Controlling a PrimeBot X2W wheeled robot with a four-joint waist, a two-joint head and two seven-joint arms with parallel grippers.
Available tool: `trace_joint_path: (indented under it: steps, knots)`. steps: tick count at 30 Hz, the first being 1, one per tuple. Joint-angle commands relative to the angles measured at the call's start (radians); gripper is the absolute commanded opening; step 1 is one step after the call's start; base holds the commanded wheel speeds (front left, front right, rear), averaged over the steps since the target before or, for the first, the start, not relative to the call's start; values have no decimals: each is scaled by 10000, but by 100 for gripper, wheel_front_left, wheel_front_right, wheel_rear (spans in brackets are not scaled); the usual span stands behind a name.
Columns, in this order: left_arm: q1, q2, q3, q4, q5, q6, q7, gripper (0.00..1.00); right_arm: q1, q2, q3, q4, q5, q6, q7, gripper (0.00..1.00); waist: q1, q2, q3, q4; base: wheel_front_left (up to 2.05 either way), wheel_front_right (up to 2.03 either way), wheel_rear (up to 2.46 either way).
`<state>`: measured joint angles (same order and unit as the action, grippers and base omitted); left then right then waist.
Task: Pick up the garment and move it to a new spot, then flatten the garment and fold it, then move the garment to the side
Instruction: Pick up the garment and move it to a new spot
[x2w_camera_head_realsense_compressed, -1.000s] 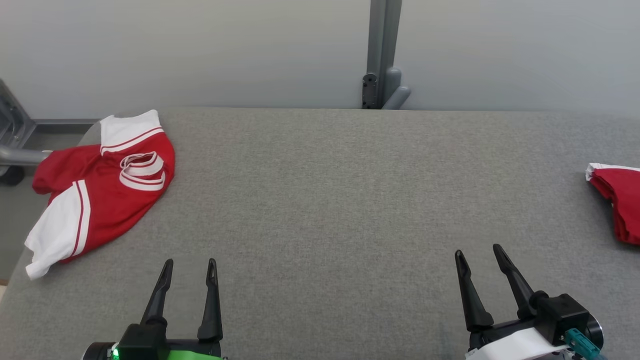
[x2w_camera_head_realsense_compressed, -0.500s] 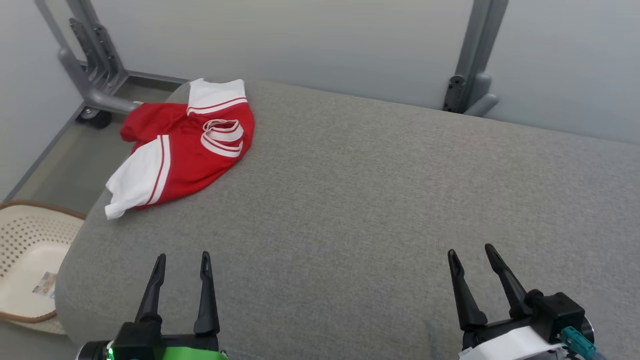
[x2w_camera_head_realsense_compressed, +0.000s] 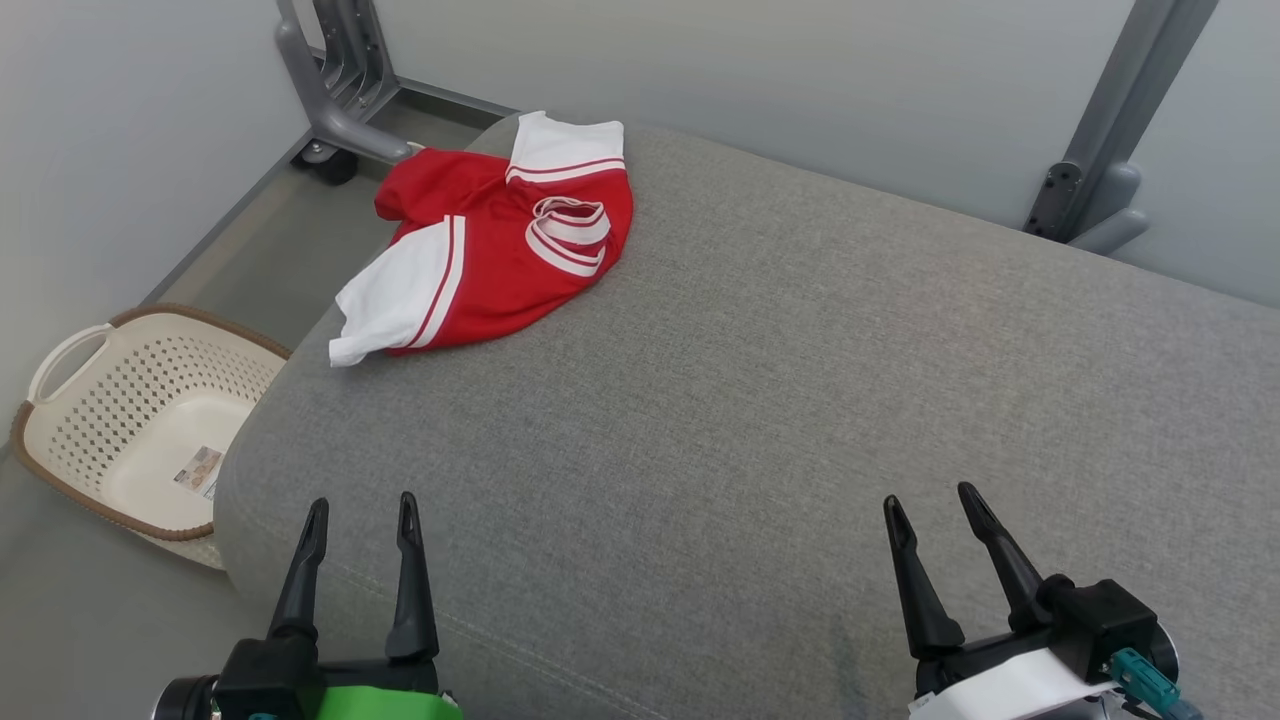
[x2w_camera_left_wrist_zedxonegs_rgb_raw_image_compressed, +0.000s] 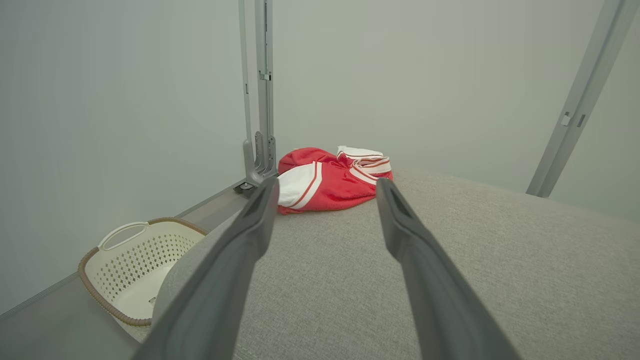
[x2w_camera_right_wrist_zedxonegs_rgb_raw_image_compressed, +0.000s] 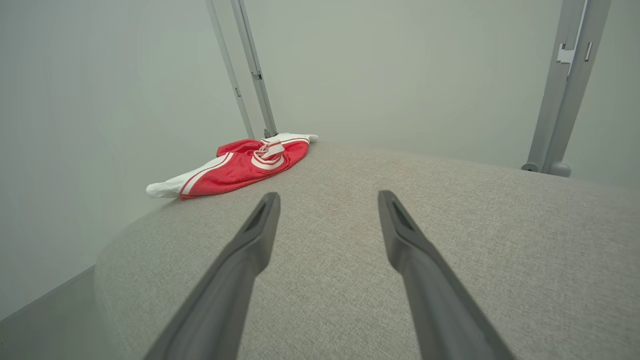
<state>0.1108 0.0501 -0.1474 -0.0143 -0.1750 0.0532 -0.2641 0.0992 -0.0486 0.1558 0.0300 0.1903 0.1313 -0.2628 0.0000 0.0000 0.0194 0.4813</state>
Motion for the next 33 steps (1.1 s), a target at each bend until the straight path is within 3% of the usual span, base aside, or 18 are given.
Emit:
trace_joint_path:
  steps: [1,12,17,21,26,33]
  knots:
    - [-166,11,7,-19,-9,47,2,100,-4,-34,8,13,-13,-10,-22,100,0,0,143,177,0,0,0]
    - [-654,10,100,-14,-239,128,2,100,-290,-247,101,11,-146,-10,-22,100,0,0,771,-20,0,0,0]
    - [-1901,8,197,63,-540,22,2,100,-646,-607,90,-70,-245,-10,-22,100,0,0,1681,-265,0,0,0]
    - [-3407,10,534,283,-853,197,2,100,-1067,-925,184,-107,-355,-10,-22,100,0,0,2592,-565,0,0,0]
    - [-5494,10,1649,1073,-902,-263,4,100,-2024,-1295,460,-130,-354,-10,-22,100,0,0,3904,-1505,0,0,0]
    - [-7791,283,3087,4105,-1392,-1136,2,100,-2651,-1341,146,-347,-448,-10,-22,100,0,0,5036,-2521,0,0,0]
